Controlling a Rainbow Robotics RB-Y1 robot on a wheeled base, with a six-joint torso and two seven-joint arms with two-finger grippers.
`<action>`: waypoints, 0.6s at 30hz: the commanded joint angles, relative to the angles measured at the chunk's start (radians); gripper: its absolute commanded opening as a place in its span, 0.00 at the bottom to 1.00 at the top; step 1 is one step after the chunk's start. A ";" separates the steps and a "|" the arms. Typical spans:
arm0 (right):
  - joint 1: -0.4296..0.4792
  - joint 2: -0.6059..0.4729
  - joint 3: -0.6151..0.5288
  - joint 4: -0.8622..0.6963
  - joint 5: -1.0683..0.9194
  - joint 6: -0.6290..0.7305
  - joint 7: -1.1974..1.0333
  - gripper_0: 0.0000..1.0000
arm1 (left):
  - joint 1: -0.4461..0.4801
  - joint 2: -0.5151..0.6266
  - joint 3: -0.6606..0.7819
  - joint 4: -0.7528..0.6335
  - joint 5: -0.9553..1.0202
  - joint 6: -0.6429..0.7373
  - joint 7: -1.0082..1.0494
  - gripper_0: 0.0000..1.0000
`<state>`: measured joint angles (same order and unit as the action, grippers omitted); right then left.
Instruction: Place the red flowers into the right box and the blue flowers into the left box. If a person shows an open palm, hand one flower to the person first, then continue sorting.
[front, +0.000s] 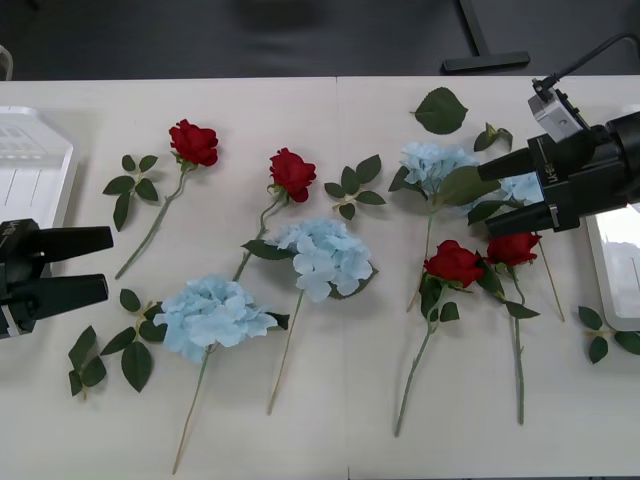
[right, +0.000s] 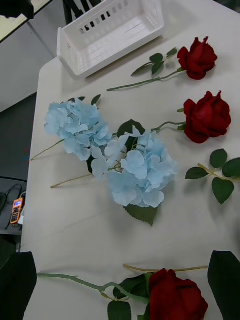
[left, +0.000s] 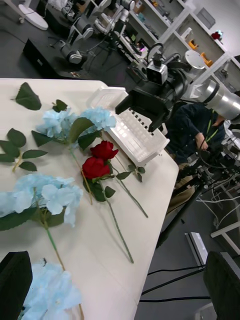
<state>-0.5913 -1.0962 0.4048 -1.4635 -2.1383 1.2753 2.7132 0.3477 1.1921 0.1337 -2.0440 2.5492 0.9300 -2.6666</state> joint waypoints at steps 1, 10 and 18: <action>-0.031 -0.044 -0.001 0.037 0.104 -0.008 -0.127 1.00 | -0.069 0.081 0.032 0.053 -0.007 0.018 -0.039 1.00; -0.097 -0.039 -0.003 0.132 0.525 0.013 -0.544 1.00 | -0.279 0.081 -0.005 0.202 -0.208 0.018 0.047 1.00; -0.097 -0.011 -0.001 0.155 0.816 0.016 -0.725 1.00 | -0.569 0.060 -0.227 0.415 -0.270 0.007 0.093 1.00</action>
<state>-0.6466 -1.0965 0.4057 -1.3222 -1.3842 1.2839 2.0246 -0.0981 1.2356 -0.0054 -1.6926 2.2912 0.9395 -2.6371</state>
